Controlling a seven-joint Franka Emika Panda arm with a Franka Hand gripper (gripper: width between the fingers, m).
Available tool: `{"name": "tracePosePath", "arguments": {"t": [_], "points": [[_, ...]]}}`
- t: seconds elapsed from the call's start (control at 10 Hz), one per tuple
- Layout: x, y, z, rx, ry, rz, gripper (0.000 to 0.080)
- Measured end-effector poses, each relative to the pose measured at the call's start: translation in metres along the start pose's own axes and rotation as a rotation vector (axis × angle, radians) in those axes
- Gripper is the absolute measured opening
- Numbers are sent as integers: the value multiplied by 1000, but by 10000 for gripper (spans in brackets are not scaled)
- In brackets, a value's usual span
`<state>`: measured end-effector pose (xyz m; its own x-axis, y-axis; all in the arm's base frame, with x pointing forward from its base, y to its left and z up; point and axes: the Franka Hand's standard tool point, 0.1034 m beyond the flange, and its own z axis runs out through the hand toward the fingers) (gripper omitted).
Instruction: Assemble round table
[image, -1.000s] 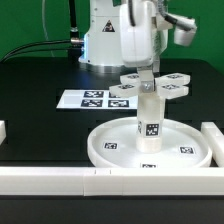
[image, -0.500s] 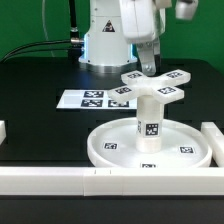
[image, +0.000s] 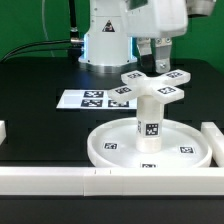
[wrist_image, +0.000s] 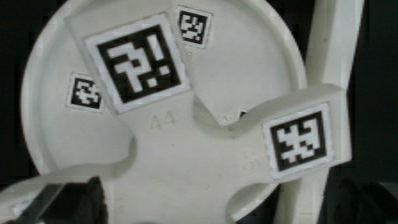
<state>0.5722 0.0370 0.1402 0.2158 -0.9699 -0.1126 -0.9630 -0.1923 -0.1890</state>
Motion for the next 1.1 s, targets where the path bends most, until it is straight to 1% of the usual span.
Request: {"name": "tracePosePath", "arguments": {"t": [0.1, 0.4, 0.5, 0.6, 0.7, 0.9, 1.0, 1.1], "points": [[2, -1, -1, 3, 2, -147, 649], [2, -2, 0, 2, 3, -382, 649], [2, -1, 1, -4, 5, -475, 649], [1, -2, 0, -24, 9, -662, 649], [2, -5, -2, -20, 10, -797, 649], [2, -6, -2, -19, 8, -1089, 649], [2, -6, -2, -13, 4, -1157, 649], [4, -5, -2, -18, 6, -1243, 649]]}}
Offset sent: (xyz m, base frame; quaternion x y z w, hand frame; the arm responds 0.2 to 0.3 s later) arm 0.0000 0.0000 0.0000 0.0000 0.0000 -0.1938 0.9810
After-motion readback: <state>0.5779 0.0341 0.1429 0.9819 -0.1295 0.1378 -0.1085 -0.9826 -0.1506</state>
